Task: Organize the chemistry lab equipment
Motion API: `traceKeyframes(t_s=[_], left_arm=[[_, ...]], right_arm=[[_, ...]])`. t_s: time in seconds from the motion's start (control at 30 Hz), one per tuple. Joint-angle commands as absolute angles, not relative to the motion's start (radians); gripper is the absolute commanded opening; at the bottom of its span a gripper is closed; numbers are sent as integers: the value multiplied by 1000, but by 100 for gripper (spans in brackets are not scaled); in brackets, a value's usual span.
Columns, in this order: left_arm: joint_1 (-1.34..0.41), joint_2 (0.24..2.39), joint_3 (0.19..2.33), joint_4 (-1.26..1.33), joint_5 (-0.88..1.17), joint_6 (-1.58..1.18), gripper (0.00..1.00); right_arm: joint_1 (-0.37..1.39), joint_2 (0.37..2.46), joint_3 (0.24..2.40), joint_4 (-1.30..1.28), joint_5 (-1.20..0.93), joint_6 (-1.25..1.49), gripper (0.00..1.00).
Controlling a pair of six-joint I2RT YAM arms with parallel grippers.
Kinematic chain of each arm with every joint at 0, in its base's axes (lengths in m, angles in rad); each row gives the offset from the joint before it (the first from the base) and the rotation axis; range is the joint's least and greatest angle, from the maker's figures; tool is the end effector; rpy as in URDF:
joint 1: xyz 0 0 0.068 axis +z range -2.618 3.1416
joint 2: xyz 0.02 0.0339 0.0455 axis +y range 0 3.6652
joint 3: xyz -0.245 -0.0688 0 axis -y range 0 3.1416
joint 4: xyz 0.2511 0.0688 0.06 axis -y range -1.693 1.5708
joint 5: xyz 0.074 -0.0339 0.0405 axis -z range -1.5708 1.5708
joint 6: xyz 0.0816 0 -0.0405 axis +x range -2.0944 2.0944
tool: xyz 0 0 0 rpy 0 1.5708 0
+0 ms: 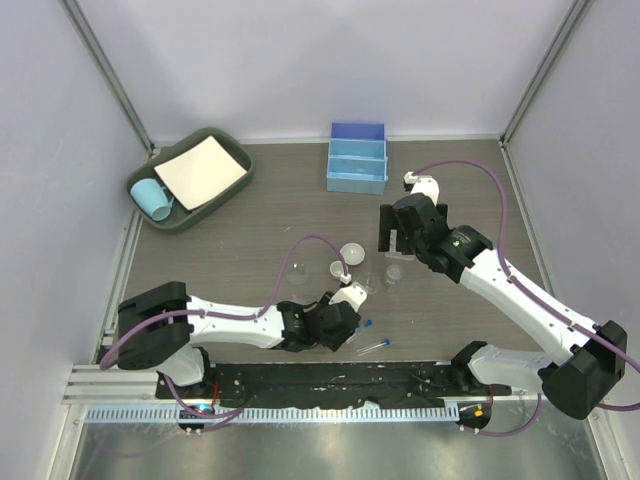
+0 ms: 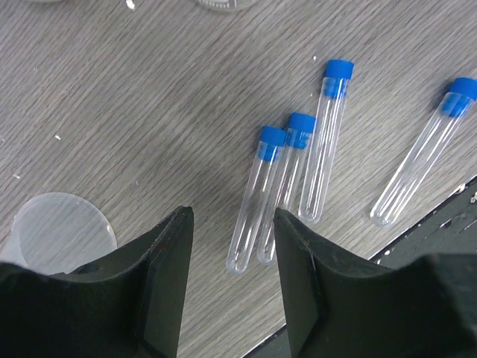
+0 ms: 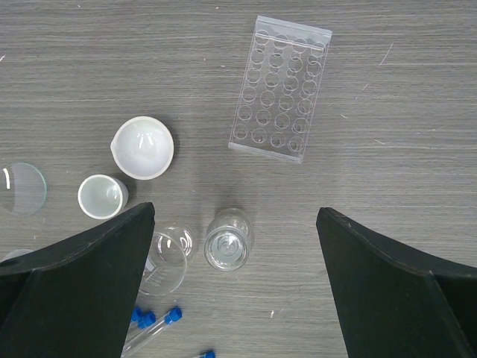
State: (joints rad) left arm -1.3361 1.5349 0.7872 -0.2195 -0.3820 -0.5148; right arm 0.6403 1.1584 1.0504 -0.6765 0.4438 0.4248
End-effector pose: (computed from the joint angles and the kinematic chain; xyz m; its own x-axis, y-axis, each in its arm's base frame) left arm 0.1043 -0.3052 0.1083 -0.5868 0.4894 -0.6451 0.6484 0.7612 -0.0123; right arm 0.2474 0.1406 0.2662 -0.6381 -0.0112 -0.7699 -0.0361 0.9992 0.0153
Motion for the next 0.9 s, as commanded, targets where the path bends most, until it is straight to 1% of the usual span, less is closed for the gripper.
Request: traceKeyframes(t_s=[0.0,0.23,0.43,0.6,0.63,0.67,0.73,0.8,0.87], left_arm=[[-1342,1566,773,-173,-399,-511,51],[-1342,1609,761,-146,-390,-523,48],[-1342,1611,747,-135,-390,-531,47],[-1342,1609,742,-133,-385,-534,42],[-1342,1611,742,-132,-384,-535,38],[-1342,1612,742,-132,-379,-537,35],[-1342,1611,742,-133,-379,-538,31],[-1342,1606,741,-133,-379,-540,29],[-1342,1603,741,-137,-380,-540,24]], right_arm=[[649,1166,1049,-638,449,434,96],[657,1172,1043,-637,449,429,96],[658,1180,1035,-629,448,429,96],[661,1183,1037,-626,443,430,96],[663,1184,1038,-624,443,430,96],[663,1184,1040,-626,442,430,96],[664,1187,1042,-626,443,430,96],[666,1190,1046,-624,442,430,96],[667,1192,1048,-626,443,430,96]])
